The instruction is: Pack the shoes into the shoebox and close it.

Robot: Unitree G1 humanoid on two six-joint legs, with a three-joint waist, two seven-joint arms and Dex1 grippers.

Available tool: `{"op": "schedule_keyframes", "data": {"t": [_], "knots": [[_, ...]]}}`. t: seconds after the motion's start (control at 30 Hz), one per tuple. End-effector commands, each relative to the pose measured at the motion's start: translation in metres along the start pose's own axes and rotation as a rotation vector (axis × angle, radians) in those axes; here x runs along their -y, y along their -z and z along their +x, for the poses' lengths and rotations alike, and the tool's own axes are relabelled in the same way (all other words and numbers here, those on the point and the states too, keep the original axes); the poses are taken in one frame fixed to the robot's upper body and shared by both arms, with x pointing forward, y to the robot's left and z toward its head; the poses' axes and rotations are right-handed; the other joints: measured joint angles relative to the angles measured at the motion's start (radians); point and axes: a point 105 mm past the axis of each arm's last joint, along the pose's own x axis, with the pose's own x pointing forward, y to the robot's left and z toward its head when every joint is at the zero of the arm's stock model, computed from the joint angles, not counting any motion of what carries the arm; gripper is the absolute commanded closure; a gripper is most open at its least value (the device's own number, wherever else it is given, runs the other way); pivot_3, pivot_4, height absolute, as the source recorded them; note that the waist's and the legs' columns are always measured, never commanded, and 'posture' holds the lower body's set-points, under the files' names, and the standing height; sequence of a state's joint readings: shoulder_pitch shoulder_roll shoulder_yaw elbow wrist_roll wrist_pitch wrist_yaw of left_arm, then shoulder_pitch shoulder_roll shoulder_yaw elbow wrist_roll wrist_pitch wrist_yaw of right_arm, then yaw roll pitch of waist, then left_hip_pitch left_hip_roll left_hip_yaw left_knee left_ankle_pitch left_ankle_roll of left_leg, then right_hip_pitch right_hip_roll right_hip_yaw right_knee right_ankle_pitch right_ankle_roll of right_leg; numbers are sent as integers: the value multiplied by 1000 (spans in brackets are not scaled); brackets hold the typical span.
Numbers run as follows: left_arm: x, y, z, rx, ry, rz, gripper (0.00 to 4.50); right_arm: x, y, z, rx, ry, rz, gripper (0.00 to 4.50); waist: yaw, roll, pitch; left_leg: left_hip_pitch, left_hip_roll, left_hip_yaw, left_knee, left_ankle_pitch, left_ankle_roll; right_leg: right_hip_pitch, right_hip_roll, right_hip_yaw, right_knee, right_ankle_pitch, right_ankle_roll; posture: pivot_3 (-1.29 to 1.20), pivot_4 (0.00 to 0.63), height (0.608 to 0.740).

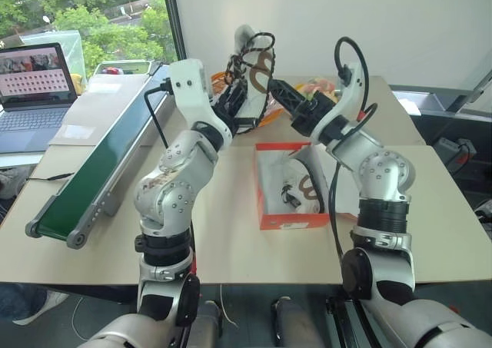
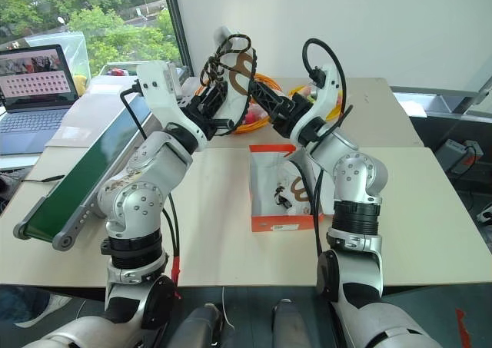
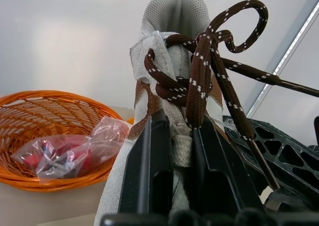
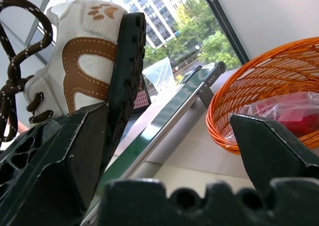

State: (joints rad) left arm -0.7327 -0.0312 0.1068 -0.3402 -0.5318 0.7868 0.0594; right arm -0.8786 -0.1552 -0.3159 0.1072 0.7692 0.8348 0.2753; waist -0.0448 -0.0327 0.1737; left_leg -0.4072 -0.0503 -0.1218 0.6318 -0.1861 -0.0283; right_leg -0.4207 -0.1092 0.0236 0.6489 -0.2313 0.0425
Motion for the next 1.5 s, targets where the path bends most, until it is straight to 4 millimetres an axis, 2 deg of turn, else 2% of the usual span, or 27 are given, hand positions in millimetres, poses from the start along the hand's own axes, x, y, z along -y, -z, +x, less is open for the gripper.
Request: {"op": "schedule_keyframes", "data": {"t": [0.03, 0.17, 0.53, 0.73, 0.9, 1.0, 1.07, 1.3, 1.37, 1.4, 1.47, 1.5], "knots": [[28, -9, -1, 37, 114, 18, 4438, -16, -16, 2, 57, -49, -18, 0, 0, 0, 0, 0, 0, 0, 0, 0, 0, 0, 0, 0, 0, 0, 0, 0, 150, 740], [18, -4, 0, 22, 101, 33, 4438, -21, -21, -2, 61, -64, -14, 0, 0, 0, 0, 0, 0, 0, 0, 0, 0, 0, 0, 0, 0, 0, 0, 0, 150, 740], [27, 6, 7, 16, 134, 5, 4438, -39, -20, -4, 33, -128, -20, 0, 2, 0, 0, 0, 0, 0, 0, 0, 0, 0, 0, 0, 0, 0, 0, 0, 150, 740], [23, 5, 8, 18, 136, 13, 4438, -39, -27, -9, 41, -128, -30, 0, 0, 0, 0, 0, 0, 0, 0, 0, 0, 0, 0, 0, 0, 0, 0, 0, 150, 740], [27, 0, 9, 32, 142, 7, 4438, -36, -24, -8, 40, -120, -26, 0, 1, 0, 0, 0, 0, 0, 0, 0, 0, 1, 0, 0, -1, 0, 0, 0, 150, 740], [30, 0, 8, 33, 148, -1, 4439, -35, -24, -6, 51, -122, -10, 647, 1, 0, 0, 0, 0, 0, 0, 0, 0, 0, 0, 0, -1, 0, 0, 0, 150, 740], [31, -1, 7, 34, 149, -6, 4439, -37, -23, -5, 49, -129, -8, 1417, 1, 0, 0, 0, 0, 0, 0, 0, 0, 0, 0, 0, -1, 0, 0, 0, 150, 740], [22, -1, 2, 11, 130, -1, 4439, -40, -21, -1, 54, -160, 10, 3679, 0, 0, 0, 0, 0, 0, 0, 0, 0, 0, 0, 0, -1, 0, 0, 0, 150, 740], [17, 1, -2, -10, 115, -3, 4439, -42, -21, 0, 54, -168, 11, 3977, 0, 0, 0, 0, 0, 0, 0, 0, 0, 0, 0, 0, -1, 0, 0, 0, 150, 740], [15, 2, -3, -20, 111, -15, 4439, -42, -21, 0, 55, -170, 11, 3989, 0, 0, 0, 0, 0, 0, 0, 0, 0, 0, 0, 0, -1, 0, 0, 0, 150, 740], [9, 1, -8, -15, 104, -44, 3469, -43, -21, 1, 54, -174, 10, 4013, -1, 0, 0, 0, 0, 0, 0, 0, 0, 0, 0, 0, -1, 0, 0, 0, 150, 740], [7, 1, -10, -21, 100, -48, 3253, -44, -20, 2, 52, -176, 8, 4015, -1, 0, 0, 0, 0, 0, 0, 0, 0, 0, 0, 0, -1, 0, 0, 0, 150, 740]]}}
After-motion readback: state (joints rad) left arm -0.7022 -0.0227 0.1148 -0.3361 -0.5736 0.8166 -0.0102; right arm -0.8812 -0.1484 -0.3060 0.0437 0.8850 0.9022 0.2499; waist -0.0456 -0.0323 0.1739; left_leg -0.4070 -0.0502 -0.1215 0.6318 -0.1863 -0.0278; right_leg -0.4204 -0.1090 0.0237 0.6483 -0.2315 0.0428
